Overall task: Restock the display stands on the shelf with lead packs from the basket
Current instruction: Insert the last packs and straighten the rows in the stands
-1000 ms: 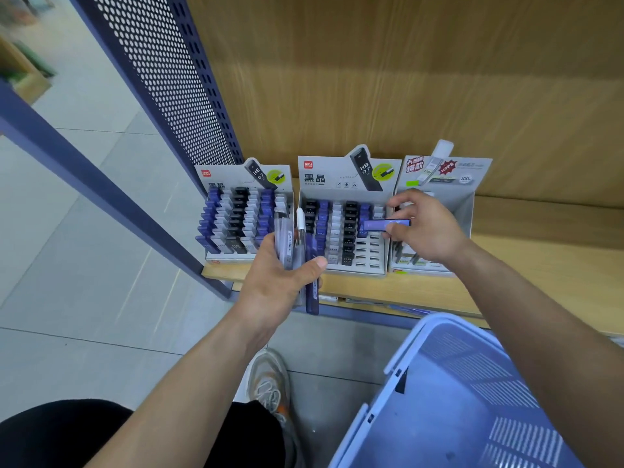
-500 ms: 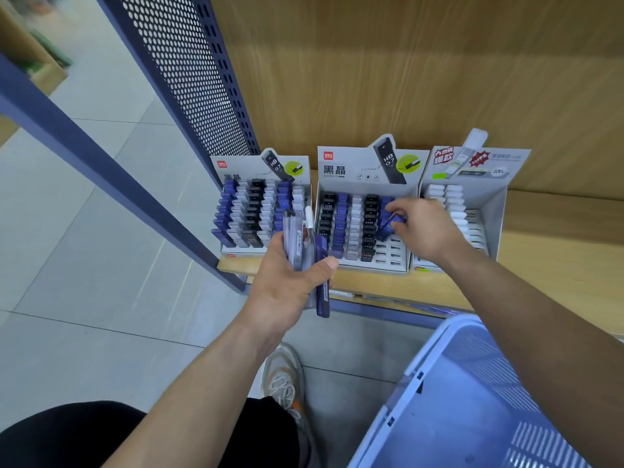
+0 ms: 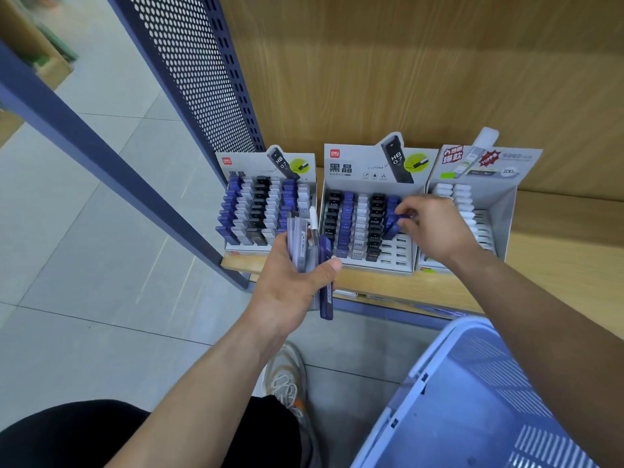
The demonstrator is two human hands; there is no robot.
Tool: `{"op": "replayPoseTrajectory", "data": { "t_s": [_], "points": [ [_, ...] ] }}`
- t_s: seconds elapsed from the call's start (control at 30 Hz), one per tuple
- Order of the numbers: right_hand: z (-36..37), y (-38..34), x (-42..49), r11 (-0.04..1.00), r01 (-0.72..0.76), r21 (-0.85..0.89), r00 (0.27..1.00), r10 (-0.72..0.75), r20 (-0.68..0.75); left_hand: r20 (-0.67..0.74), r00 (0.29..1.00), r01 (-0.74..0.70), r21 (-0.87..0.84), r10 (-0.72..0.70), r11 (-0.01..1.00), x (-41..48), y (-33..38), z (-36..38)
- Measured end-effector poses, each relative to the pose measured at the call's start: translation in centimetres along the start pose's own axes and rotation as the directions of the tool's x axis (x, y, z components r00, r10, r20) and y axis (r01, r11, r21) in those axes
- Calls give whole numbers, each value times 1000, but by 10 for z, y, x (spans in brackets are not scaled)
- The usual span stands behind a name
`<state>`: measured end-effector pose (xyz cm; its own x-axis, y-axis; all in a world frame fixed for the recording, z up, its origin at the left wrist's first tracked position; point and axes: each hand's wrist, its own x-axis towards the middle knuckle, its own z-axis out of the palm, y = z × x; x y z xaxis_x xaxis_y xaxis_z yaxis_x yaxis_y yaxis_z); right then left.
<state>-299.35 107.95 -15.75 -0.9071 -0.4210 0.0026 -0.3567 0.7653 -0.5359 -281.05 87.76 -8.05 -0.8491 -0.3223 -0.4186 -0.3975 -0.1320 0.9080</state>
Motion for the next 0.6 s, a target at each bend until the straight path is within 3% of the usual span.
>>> {"op": "replayPoseTrajectory", "data": {
  "t_s": [0.2, 0.4, 0.6],
  "points": [
    [0, -1, -2, 999, -12, 30, 1000, 11, 7, -4, 1000, 0, 14, 0, 1000, -1, 1, -1],
    [2, -5, -5, 996, 83, -39, 996, -84, -42, 1, 1000, -7, 8, 7, 1000, -1, 1, -3],
    [3, -6, -4, 989, 120, -82, 993, -120, 3, 2, 1000, -8, 10, 8, 1000, 0, 1, -5]
  ]
}}
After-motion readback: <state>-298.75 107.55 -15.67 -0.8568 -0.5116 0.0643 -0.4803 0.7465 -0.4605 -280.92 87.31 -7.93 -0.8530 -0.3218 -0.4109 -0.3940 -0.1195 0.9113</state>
